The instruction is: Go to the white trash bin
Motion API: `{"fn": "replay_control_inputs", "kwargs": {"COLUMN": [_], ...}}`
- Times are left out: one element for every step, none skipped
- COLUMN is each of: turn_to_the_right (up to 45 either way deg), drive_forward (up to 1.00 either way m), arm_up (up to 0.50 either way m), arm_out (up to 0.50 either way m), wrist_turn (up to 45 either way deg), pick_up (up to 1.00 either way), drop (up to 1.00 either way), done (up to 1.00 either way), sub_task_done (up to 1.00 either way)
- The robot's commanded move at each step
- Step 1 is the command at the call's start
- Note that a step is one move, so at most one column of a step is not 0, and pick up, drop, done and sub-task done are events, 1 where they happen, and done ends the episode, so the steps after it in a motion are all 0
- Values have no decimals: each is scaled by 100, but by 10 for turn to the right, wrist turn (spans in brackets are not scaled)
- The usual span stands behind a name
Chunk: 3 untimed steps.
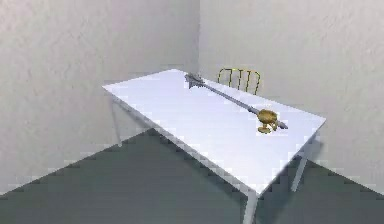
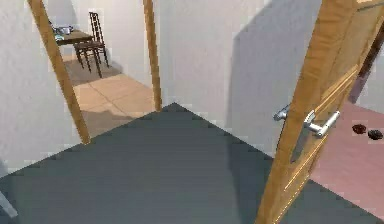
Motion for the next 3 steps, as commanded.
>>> {"fn": "replay_control_inputs", "kwargs": {"turn_to_the_right": [420,0,300], "drive_forward": [0,30,0], "arm_up": [0,0,0], "arm_out": [0,0,0], "wrist_turn": [0,0,0], "pick_up": [0,0,0], "drop": [0,0,0], "done": [0,0,0], "sub_task_done": [0,0,0]}}
